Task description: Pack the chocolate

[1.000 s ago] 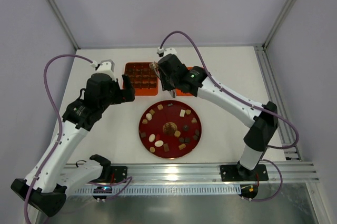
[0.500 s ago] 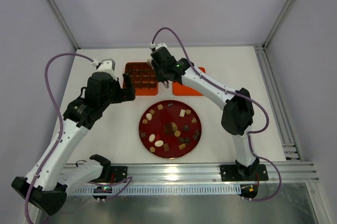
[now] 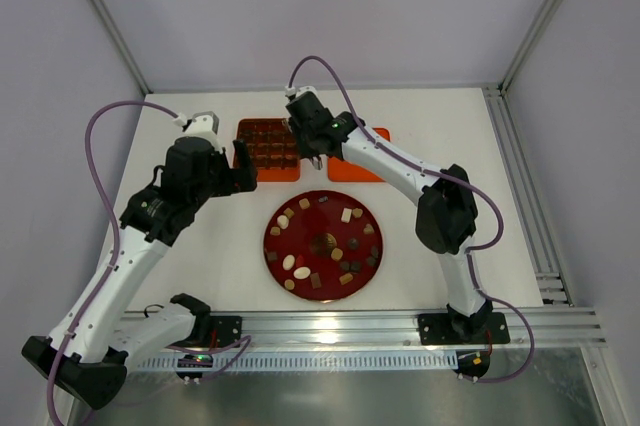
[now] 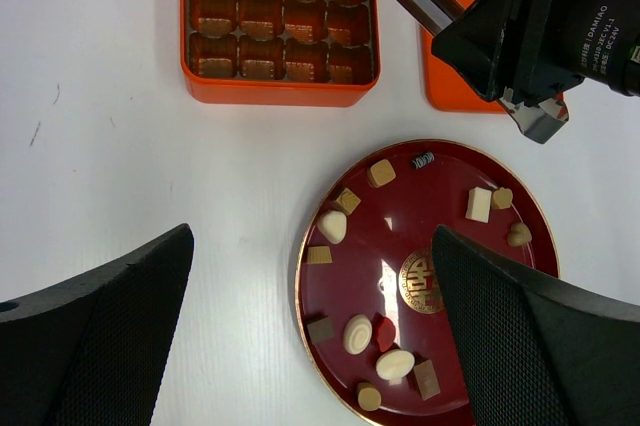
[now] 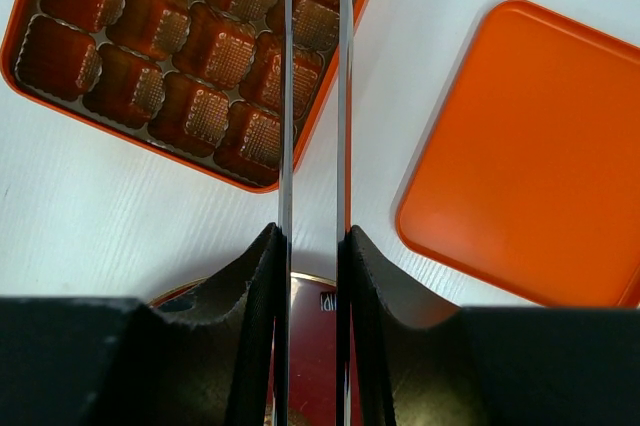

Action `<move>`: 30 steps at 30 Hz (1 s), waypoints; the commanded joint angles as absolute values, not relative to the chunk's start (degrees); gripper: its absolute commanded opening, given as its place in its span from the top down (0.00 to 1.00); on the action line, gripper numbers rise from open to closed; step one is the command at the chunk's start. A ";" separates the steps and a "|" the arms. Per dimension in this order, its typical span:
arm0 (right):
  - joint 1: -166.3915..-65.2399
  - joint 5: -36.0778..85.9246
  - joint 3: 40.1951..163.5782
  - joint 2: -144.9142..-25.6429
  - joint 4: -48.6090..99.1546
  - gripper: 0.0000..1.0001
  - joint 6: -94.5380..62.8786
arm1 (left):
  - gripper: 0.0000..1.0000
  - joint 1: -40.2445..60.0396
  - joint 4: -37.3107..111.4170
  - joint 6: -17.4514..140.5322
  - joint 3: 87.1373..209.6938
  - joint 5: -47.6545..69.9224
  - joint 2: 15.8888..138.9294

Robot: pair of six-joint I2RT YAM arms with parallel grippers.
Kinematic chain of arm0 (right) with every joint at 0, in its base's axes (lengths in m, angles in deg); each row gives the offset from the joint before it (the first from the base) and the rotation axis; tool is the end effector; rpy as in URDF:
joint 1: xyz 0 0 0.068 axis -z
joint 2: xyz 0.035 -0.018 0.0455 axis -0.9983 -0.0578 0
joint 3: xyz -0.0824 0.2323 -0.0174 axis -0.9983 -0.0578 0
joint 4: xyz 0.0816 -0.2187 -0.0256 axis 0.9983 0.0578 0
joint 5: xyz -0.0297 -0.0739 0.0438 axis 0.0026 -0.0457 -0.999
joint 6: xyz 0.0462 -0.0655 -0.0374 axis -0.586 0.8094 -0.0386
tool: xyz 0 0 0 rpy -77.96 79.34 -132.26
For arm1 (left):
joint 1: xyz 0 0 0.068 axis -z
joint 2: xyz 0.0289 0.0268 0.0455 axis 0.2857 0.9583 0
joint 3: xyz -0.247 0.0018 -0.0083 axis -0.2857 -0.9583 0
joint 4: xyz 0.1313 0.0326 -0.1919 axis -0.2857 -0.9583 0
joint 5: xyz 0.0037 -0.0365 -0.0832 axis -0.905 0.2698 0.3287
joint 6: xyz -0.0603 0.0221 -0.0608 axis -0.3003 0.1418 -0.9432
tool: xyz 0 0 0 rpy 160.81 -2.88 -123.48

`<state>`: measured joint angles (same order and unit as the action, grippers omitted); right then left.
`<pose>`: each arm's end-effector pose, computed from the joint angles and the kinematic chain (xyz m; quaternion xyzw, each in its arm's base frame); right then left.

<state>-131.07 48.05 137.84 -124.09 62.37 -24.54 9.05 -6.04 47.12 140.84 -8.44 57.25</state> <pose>0.3470 0.3102 0.2397 -0.1801 0.9023 0.0771 0.3840 0.2023 -0.0801 0.3236 -0.0507 0.8687 -0.1339 0.4742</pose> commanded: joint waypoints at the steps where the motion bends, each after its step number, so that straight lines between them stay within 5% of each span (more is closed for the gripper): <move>1: -130.81 48.91 139.02 -123.64 60.18 0.67 -24.22 | 0.00 8.89 -5.39 48.16 142.60 -8.20 56.76; 30: -130.37 49.44 139.89 -125.22 60.27 0.58 -23.87 | 0.00 8.89 -5.30 48.16 142.52 -8.29 56.85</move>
<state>-130.79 48.29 137.84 -125.65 62.37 -24.50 9.05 -6.04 47.73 140.84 -8.46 57.27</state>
